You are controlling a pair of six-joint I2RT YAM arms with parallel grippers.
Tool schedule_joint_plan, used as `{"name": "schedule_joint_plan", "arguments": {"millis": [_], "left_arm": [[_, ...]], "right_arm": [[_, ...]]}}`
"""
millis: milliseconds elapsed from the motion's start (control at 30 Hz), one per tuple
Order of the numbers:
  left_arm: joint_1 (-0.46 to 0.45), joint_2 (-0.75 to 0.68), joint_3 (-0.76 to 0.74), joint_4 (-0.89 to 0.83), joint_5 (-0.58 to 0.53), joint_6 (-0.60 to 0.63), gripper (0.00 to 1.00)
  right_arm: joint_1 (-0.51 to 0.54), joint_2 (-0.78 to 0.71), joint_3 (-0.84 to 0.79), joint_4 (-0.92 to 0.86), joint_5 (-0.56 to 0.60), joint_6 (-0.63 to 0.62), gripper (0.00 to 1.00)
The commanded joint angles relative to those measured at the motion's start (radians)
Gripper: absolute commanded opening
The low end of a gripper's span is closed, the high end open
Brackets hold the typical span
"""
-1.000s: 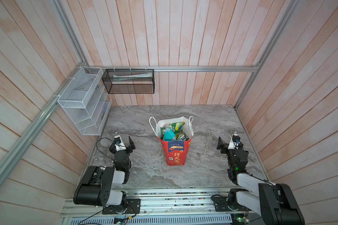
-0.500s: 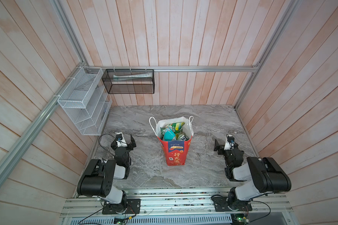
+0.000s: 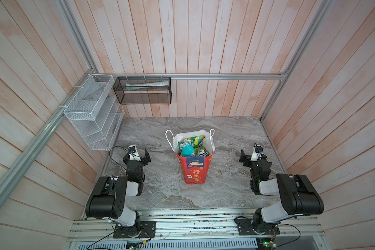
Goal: Place the snacks into the paper bag
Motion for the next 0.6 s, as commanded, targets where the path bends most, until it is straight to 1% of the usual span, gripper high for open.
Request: {"name": "schedule_joint_plan", "arguments": {"millis": [0,567], "left_arm": [[0.004,0.005,0.003,-0.009,0.014,-0.006,1.00],[0.003,0.005,0.006,-0.014,0.015,-0.005,1.00]], "right_arm": [[-0.004,-0.004,0.010,-0.018,0.008,0.013,0.98],[-0.002,-0.010,0.010,-0.028,0.002,0.001,0.98]]}}
